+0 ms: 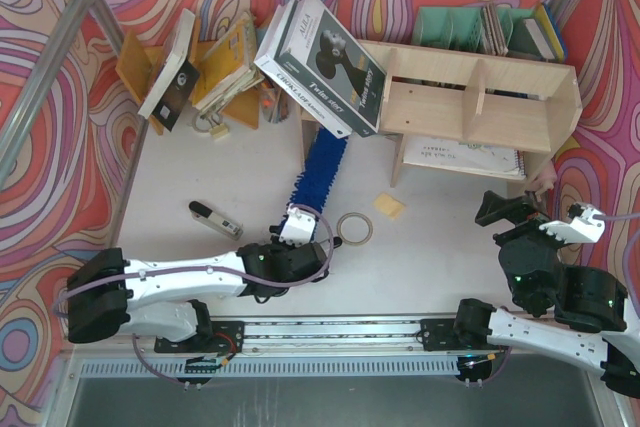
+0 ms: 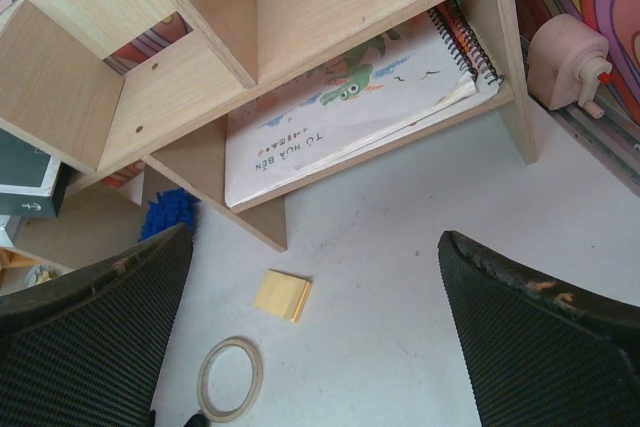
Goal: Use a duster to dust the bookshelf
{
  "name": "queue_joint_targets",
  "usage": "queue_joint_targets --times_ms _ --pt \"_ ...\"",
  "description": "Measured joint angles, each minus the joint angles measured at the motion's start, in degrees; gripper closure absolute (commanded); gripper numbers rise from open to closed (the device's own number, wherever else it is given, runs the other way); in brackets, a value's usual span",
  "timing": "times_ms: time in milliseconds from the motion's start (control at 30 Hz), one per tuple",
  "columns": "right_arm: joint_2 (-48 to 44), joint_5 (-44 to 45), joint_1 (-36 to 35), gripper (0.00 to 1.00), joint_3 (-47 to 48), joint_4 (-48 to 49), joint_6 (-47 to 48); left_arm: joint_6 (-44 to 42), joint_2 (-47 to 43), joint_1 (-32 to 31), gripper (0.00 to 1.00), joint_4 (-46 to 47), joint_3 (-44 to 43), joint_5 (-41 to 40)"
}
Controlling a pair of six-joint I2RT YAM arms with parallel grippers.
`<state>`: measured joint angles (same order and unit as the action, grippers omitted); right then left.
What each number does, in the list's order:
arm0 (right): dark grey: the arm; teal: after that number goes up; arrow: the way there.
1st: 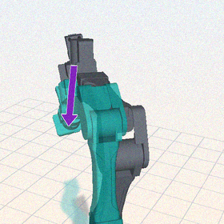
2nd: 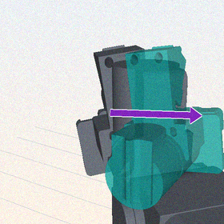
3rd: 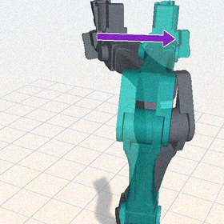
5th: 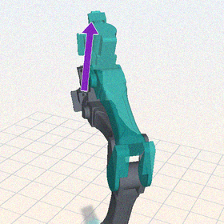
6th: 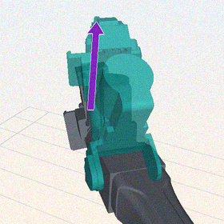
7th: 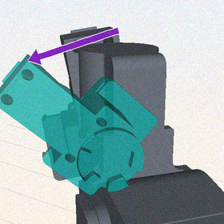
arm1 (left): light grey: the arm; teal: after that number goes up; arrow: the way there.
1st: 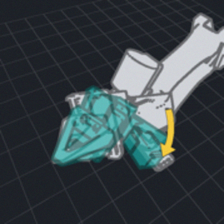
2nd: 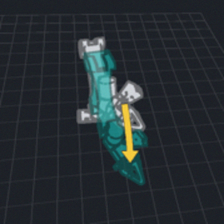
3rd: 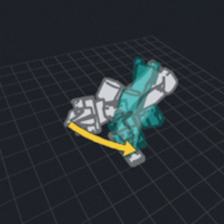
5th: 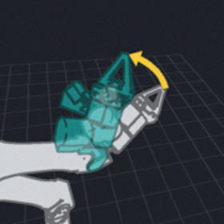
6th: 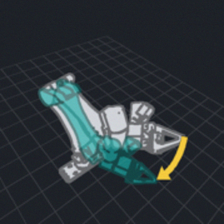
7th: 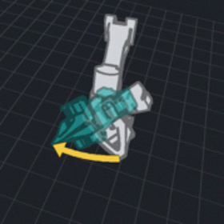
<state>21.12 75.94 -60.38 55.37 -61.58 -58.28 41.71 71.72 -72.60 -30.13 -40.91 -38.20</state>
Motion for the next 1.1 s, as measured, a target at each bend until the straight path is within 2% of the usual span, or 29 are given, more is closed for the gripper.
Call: queue_joint_targets --times_ms 200,467,567,800,1100 --pt "0.0 0.0 0.0 0.01 0.0 0.0 0.0 -2.5 -0.9 0.1 1.00 -2.1 -4.5 -0.4" --pt "-0.1 0.0 0.0 0.01 0.0 0.0 0.0 -6.2 -16.3 0.1 1.00 -3.4 -6.4 -5.1" --pt "-0.1 0.0 0.0 0.01 0.0 0.0 0.0 -6.4 -18.5 0.2 1.00 -4.1 -6.3 -5.2" --pt "-0.1 0.0 0.0 0.01 0.0 0.0 0.0 -3.3 -12.1 0.2 1.00 -3.9 -3.4 -4.7" --pt "-0.1 0.0 0.0 0.01 0.0 0.0 0.0 -0.2 -0.2 1.8 1.00 -1.3 -0.2 0.5"
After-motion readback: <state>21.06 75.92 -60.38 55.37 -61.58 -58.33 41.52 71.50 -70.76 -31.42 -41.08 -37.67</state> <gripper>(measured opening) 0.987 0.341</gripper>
